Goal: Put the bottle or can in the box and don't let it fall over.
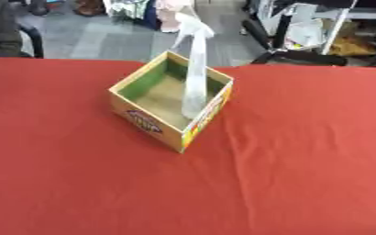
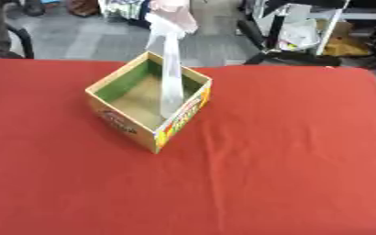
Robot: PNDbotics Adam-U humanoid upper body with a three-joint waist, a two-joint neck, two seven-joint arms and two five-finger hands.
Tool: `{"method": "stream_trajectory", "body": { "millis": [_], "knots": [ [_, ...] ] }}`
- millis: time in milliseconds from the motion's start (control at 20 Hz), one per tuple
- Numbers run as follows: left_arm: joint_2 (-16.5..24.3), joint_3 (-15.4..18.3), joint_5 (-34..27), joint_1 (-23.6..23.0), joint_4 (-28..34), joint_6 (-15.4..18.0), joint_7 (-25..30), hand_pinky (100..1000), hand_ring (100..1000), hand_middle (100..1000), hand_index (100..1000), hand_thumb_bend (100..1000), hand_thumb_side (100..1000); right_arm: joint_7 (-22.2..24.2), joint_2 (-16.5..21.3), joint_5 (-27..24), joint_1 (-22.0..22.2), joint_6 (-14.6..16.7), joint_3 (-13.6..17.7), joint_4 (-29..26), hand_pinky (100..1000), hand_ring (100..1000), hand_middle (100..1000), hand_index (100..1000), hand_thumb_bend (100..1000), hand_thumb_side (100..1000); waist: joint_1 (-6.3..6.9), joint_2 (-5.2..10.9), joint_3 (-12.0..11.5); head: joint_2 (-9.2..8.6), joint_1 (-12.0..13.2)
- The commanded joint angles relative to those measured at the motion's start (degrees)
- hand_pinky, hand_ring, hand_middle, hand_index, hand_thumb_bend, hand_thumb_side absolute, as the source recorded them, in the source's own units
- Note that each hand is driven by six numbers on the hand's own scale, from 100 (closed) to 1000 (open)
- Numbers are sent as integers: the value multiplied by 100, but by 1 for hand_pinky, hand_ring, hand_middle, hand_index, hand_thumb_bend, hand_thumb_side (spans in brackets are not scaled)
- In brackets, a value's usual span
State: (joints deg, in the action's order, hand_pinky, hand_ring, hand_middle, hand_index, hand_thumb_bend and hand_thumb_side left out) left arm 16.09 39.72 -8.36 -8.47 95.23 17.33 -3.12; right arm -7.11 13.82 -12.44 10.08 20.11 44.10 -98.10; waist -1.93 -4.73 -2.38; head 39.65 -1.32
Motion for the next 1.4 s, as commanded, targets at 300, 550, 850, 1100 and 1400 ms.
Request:
{"method": "stream_trajectory", "body": {
  "millis": [300, 550, 850, 1100, 1400],
  "knots": [
    [146, -1, 13, 44, 91, -14, 5, 721, 1000, 1000, 1000, 203, 1000, -17, 89, -5, -57, -60, 47, -166, 837, 1000, 1000, 894, 100, 524, 4, 49, 21, -99, 12],
    [143, -4, 10, 43, 100, -14, 4, 722, 1000, 1000, 1000, 203, 1000, -25, 80, 7, -59, -78, 42, -184, 836, 1000, 1000, 894, 100, 524, 7, 50, 23, -115, 4],
    [132, -1, 14, 30, 96, -16, 3, 722, 1000, 1000, 1000, 202, 1000, -16, 65, 16, -58, -85, 39, -193, 837, 1000, 1000, 893, 100, 524, 12, 47, 19, -116, 0],
    [132, -7, 11, 34, 101, -16, 3, 722, 1000, 1000, 1000, 202, 1000, -19, 61, 17, -63, -96, 41, -206, 837, 1000, 1000, 893, 100, 523, 18, 52, 25, -112, -5],
    [127, -3, 12, 28, 115, -15, -5, 721, 1000, 1000, 1000, 202, 1000, -22, 59, 23, -63, -104, 39, -225, 837, 1000, 1000, 893, 100, 524, 21, 52, 26, -121, -6]
  ]
}}
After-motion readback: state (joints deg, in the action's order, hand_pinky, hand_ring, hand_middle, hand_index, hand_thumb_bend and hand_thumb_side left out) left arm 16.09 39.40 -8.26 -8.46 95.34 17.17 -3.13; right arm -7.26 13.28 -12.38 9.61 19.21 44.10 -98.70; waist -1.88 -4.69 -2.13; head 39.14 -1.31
